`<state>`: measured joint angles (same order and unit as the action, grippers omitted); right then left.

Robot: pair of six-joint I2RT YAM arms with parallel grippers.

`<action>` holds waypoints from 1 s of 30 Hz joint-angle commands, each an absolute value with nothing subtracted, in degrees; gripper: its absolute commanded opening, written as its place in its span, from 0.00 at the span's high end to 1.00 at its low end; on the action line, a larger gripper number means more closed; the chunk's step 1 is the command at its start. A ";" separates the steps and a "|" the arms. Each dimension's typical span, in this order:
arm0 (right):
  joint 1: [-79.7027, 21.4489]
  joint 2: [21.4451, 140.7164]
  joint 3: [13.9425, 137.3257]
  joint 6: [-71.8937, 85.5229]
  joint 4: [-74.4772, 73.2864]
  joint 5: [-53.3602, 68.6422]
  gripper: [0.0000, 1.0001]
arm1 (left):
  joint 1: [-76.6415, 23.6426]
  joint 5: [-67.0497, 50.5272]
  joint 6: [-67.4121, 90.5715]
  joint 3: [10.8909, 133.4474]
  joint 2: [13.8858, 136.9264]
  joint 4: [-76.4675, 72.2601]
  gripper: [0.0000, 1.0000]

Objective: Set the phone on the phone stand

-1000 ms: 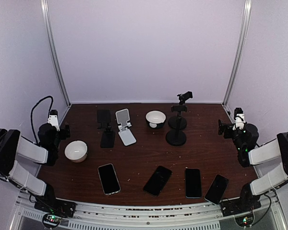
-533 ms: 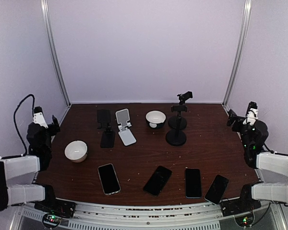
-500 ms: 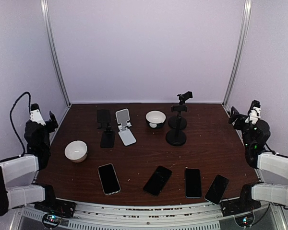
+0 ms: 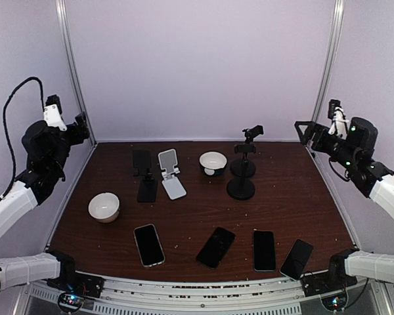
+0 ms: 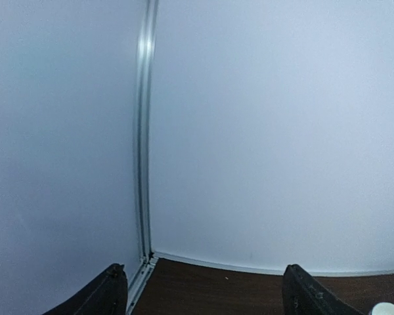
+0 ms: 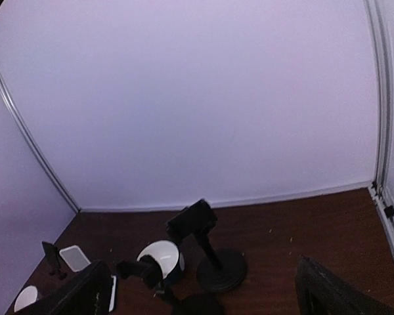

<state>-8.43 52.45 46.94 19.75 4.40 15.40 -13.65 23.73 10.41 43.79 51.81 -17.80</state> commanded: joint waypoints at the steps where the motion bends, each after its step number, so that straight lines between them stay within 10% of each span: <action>1: -21.95 54.84 52.08 16.36 -23.79 1.43 0.00 | -22.87 16.97 3.80 48.83 56.71 -12.39 0.16; 14: -51.32 68.33 56.51 40.46 -59.08 -21.70 0.00 | -35.15 10.30 5.73 50.89 69.88 -20.61 0.17; 30: -52.99 81.41 62.19 38.49 -49.24 -18.75 0.00 | -37.71 12.89 7.26 52.22 75.79 -15.07 0.21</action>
<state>-53.28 79.72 63.68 37.39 -49.76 -19.46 -37.60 8.05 5.93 52.29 76.97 -16.99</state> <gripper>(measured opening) 0.999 0.796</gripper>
